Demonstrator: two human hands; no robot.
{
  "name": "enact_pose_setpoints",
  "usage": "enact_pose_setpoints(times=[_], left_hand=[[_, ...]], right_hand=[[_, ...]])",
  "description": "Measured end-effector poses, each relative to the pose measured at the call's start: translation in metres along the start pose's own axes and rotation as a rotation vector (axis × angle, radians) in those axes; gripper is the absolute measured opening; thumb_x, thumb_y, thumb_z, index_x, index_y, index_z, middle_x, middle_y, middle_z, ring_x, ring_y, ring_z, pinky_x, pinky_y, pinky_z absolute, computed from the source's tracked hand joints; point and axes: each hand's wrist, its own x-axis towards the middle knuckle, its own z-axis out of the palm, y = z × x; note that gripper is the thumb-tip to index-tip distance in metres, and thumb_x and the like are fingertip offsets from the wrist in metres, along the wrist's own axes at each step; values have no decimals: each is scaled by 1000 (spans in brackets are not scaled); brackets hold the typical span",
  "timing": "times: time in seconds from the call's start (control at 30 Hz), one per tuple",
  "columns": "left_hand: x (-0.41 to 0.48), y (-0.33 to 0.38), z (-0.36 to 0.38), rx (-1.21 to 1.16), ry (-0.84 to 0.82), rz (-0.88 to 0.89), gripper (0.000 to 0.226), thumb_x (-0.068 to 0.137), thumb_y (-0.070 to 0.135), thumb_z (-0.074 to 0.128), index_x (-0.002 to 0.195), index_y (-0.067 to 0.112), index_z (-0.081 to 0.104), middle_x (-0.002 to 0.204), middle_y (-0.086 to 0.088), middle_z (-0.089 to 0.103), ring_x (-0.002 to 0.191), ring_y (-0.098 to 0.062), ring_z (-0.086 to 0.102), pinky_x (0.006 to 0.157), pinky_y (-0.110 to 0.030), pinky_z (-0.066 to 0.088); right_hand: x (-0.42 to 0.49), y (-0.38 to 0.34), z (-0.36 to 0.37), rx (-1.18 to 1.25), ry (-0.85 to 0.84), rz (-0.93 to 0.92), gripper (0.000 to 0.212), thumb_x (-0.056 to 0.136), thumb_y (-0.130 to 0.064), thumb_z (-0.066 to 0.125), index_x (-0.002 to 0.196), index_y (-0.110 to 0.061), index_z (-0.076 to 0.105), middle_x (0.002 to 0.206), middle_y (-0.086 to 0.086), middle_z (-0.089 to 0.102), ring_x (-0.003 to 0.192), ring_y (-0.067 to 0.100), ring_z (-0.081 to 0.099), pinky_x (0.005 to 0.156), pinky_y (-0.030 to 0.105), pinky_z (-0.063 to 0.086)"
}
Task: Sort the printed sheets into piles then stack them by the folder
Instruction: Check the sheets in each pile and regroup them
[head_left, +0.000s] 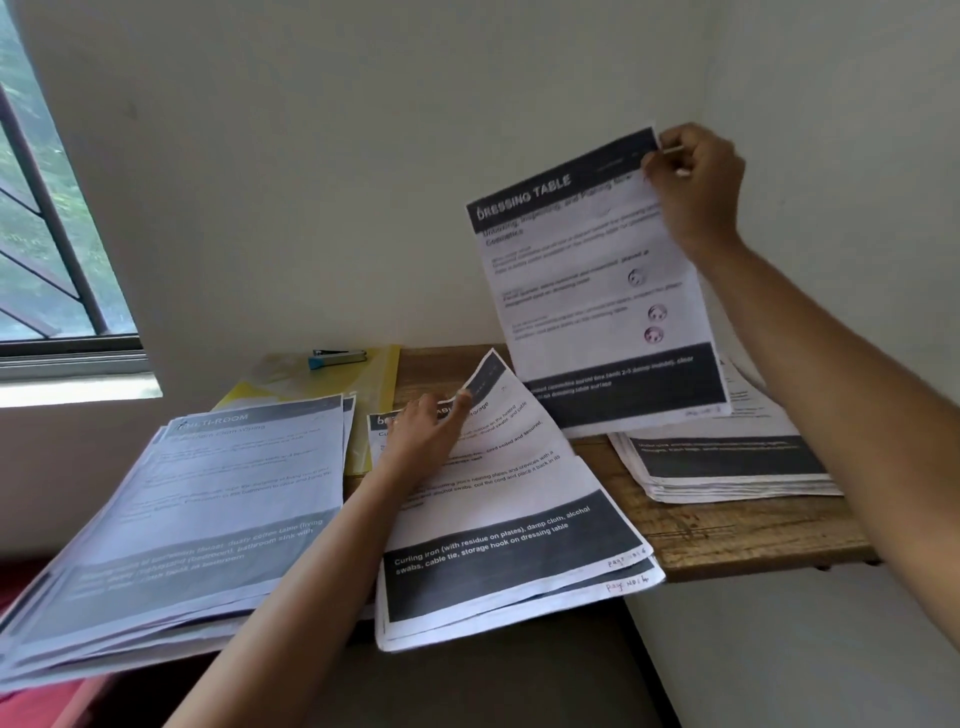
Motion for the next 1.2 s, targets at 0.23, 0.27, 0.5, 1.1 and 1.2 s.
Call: enact_pose_setpoints(times=[0.23,0.27,0.5,1.1,1.2], left_hand=[[-4,6,-13,-410,97,-59,86,86,73,11,151,18,28,155,-12,29,143,-29,26,116,-42,17],[-4,5,-14,-461,116,-66,94,80,81,11,151,21,26,156,-11,28,144,-28,26,118,-44,16],[-2,4,-19,-591,127,-101,111,65,95,10,149,27,30,151,-10,39,139,-29,36,115,-55,23],[-3,5,-15,-591,90,-128,101,72,83,11,151,22,28,153,-10,35,141,-30,32,117,-54,19],[0,4,-15,-606,111,-104,106,70,87,7,150,21,30,152,-11,37,140,-32,33,116,-56,21]], right_hand=[[21,-2,-7,-42,-6,19,19,82,-16,58,89,-3,69,80,0,63,58,-6,54,64,8,41],[20,1,-4,-64,-22,34,18,82,-16,59,90,-3,69,80,0,63,62,0,54,62,6,39],[22,6,4,-73,-47,87,16,84,-10,62,95,-2,70,80,6,62,54,-7,54,55,2,37],[18,8,11,235,492,318,5,83,-10,56,81,-14,56,76,-4,60,68,8,55,58,4,38],[19,5,13,288,470,411,8,83,-10,59,88,-8,65,76,-5,58,70,9,55,56,3,38]])
